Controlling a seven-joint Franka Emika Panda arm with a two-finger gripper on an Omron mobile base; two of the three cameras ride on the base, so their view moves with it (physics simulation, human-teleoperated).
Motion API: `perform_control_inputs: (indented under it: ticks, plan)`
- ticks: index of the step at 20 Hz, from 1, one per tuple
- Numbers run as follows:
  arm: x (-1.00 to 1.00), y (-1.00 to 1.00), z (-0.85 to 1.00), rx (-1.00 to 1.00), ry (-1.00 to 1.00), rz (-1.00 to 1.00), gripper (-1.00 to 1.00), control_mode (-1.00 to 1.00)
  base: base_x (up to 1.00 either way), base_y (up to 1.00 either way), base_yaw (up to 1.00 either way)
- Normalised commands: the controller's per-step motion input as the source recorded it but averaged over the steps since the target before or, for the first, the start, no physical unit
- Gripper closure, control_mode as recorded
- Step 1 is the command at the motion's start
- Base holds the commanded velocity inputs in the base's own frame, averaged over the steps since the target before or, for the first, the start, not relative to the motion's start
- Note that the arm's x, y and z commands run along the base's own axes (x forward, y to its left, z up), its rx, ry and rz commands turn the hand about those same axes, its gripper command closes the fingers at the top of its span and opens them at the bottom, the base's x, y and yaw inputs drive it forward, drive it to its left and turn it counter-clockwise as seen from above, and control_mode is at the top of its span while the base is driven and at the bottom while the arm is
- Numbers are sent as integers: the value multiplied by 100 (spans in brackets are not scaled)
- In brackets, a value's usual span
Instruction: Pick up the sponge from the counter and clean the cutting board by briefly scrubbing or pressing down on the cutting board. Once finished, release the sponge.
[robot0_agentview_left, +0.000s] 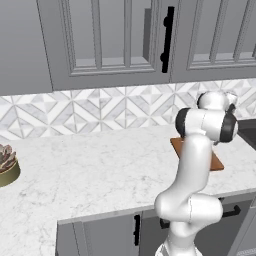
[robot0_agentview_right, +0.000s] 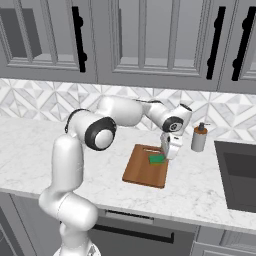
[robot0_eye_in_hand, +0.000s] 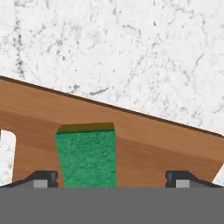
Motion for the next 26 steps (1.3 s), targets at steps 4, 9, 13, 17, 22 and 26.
perform_control_inputs:
  ticks: [4, 9, 13, 17, 22, 26]
  plan:
    - [-66, 5, 39, 0, -38, 0, -100, -100, 0, 0, 0]
    - [-58, 15, 37, 1, -42, 0, -100, -100, 0, 0, 0]
    - [-60, 4, 81, 0, -38, 0, -100, -100, 0, 0, 0]
    - [-68, 9, 85, 4, -33, 0, -100, -100, 0, 0, 0]
    - [-75, 26, 77, 6, -36, 0, -100, -100, 0, 0, 0]
    - [-62, 50, 81, 3, -35, 3, -100, -100, 0, 0, 0]
